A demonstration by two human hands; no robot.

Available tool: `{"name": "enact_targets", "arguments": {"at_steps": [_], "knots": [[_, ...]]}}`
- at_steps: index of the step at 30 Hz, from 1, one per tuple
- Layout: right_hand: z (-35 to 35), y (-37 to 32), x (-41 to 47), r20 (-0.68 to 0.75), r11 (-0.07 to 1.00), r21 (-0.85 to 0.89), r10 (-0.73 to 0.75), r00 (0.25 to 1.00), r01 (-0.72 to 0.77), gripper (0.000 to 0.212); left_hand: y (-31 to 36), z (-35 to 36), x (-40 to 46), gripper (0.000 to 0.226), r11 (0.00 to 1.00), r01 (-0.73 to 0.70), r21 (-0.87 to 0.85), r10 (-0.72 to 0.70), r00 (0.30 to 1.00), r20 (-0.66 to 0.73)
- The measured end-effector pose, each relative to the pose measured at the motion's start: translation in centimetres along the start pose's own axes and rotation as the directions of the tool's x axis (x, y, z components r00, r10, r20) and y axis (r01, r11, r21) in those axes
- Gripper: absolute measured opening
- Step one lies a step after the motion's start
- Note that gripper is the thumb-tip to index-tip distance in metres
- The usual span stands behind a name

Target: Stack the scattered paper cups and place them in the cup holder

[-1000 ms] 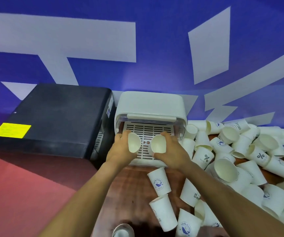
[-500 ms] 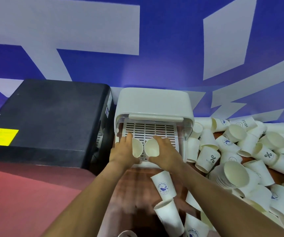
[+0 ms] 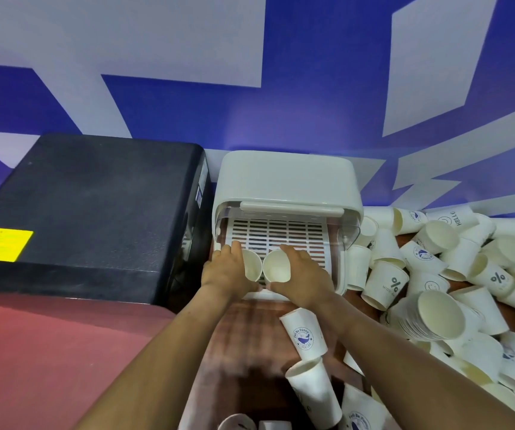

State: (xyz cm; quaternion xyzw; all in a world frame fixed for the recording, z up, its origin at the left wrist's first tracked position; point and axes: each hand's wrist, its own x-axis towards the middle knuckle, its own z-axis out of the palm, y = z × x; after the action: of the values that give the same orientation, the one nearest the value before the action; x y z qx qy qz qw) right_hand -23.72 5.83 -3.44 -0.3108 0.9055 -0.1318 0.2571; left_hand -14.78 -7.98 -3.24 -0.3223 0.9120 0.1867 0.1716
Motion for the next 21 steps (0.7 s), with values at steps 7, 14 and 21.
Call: {"name": "enact_targets", "arguments": {"at_steps": [7,14,21], "knots": [[-0.2,0.2,-0.4,0.003,0.999,-0.027,0.02,1.0,-0.019,0.092,0.1,-0.2,-0.6,0.087,0.997,-0.015,0.081,0.019,0.999,-0.04],[-1.2,1.0,-2.0,-0.064,0.999,0.004,-0.031,0.997,0.032,0.09,0.3,-0.9,-2.3,0.089,0.998,-0.069,0.013,0.069,0.993,-0.093],[-1.7,3.3,-6.5,-0.223,0.995,0.078,-0.036,0.974,0.054,0.063,1.4,-0.2,-8.3,0.04,0.915,-0.364,-0.173,0.297,0.9,-0.319]]}}
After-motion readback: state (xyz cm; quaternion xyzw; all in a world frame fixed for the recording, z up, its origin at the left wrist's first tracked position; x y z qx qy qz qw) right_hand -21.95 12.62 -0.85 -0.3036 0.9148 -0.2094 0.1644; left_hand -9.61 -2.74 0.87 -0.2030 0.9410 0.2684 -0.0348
